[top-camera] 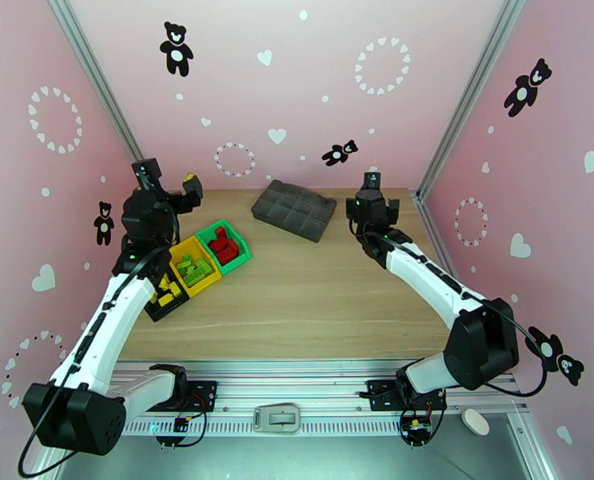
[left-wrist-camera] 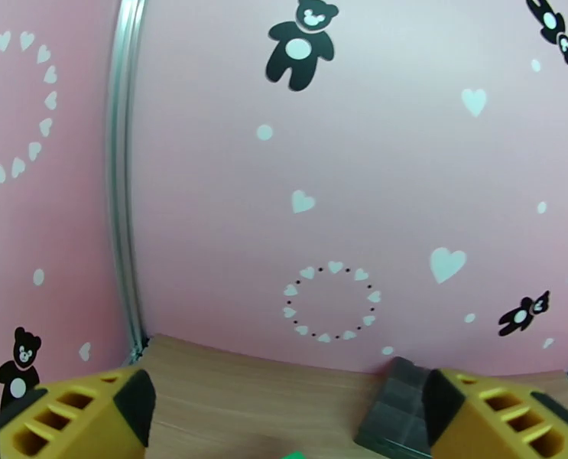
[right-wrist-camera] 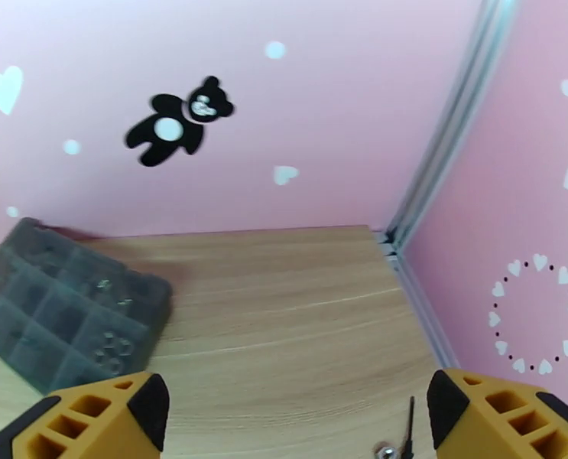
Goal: Sort the legos into containers by color
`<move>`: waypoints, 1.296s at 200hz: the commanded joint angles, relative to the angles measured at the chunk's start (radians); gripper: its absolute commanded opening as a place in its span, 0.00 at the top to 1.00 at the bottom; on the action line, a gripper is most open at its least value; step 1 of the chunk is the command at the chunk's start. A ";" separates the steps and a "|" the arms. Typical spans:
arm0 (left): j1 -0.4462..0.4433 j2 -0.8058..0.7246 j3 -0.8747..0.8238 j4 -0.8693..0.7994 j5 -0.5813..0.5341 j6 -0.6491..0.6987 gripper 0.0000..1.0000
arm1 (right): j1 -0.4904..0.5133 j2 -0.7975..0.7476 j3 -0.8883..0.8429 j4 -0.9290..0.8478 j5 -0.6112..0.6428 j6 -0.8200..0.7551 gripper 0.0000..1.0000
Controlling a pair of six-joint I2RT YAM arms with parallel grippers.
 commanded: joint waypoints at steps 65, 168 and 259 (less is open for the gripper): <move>0.092 0.187 -0.441 0.158 -0.261 -0.041 0.02 | -0.111 0.088 -0.326 0.308 0.045 -0.044 0.01; 0.089 0.186 -0.650 0.525 -0.171 -0.076 0.02 | -0.124 0.074 -0.515 0.448 0.058 -0.086 0.01; 0.056 0.363 -0.696 0.808 -0.065 0.024 0.02 | -0.247 0.008 -0.759 0.780 -0.389 -0.099 0.01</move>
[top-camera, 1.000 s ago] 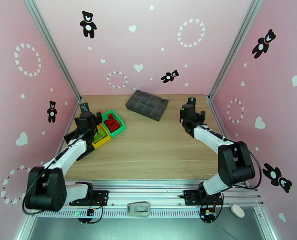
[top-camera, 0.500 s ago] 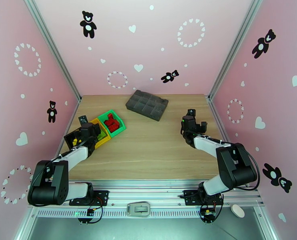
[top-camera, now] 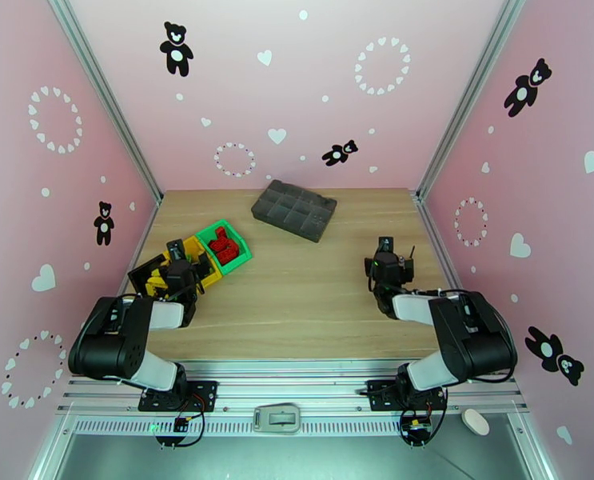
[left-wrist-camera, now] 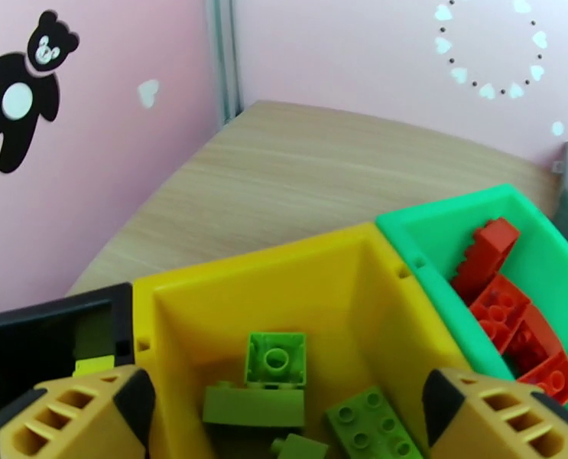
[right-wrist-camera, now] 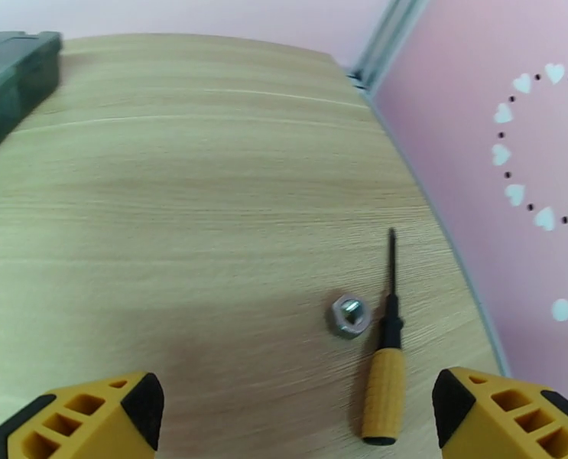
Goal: Sort the legos into containers by color
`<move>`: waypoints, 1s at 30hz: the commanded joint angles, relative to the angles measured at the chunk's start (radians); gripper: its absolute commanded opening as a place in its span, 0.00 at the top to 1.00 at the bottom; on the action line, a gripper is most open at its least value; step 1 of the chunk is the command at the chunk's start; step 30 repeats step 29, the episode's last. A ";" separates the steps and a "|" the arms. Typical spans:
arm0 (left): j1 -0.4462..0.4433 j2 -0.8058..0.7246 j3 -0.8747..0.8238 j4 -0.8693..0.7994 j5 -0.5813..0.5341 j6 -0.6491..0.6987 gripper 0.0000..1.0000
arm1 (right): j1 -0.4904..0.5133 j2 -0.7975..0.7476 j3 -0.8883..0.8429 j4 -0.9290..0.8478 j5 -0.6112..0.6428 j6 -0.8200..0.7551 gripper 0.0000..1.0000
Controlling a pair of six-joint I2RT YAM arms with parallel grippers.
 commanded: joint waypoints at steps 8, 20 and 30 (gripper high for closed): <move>0.003 0.003 0.013 0.033 0.045 0.006 0.02 | -0.070 0.041 -0.001 0.145 -0.221 0.015 0.01; 0.006 0.003 0.015 0.030 0.048 0.003 0.01 | -0.069 0.031 0.000 0.129 -0.224 0.016 0.01; 0.006 0.003 0.015 0.030 0.050 0.004 0.01 | -0.098 0.034 0.025 0.085 -0.378 -0.012 0.01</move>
